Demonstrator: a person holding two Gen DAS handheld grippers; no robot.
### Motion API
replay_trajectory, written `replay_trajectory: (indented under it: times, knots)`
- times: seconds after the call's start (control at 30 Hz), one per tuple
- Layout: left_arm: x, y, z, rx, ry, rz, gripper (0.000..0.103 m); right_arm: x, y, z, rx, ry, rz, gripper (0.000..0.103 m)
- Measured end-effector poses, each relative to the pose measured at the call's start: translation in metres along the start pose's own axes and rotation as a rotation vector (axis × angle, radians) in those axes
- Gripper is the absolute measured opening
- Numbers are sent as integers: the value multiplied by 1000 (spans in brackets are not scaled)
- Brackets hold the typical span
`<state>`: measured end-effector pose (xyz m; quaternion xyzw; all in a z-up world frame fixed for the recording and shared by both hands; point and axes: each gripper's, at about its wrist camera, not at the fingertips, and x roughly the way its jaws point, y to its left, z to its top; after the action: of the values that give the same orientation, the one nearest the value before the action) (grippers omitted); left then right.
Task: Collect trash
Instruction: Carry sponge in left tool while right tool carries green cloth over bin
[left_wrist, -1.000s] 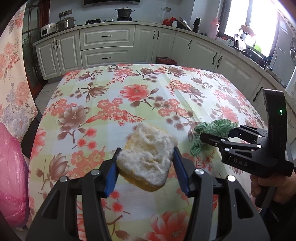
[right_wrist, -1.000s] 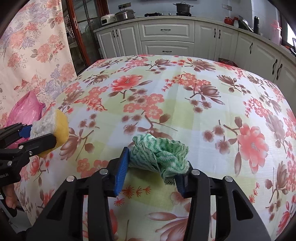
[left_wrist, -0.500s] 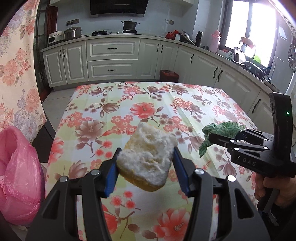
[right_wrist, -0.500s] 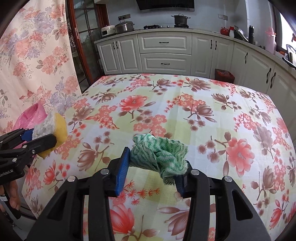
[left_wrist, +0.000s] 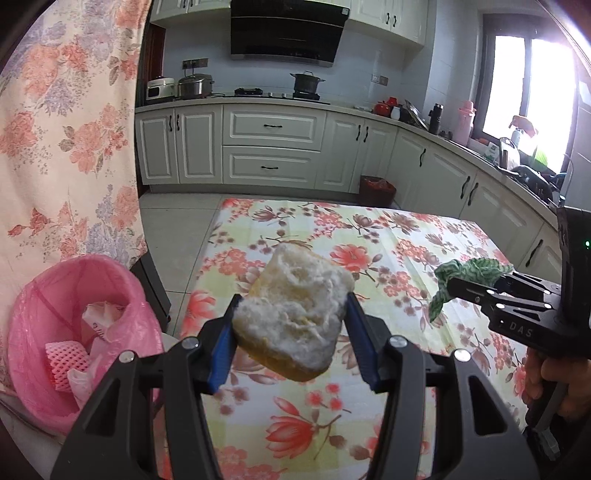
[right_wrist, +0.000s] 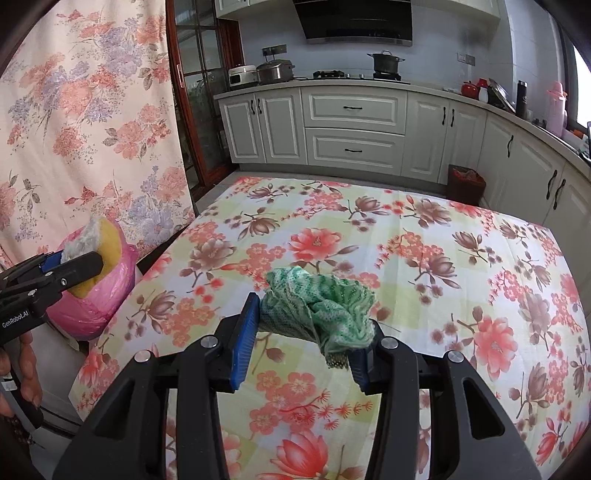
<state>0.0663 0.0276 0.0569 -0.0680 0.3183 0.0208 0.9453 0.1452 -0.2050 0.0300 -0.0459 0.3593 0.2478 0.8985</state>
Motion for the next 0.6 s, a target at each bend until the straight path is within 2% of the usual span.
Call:
replay_trajectory:
  times: [0.3, 0.6]
  knots:
    - [-34, 58, -1, -59, -42, 90, 53, 2, 53, 26, -73, -29, 64, 43]
    - [-55, 96, -4, -102, -65, 148, 53, 7, 103, 44, -140, -41, 119, 43]
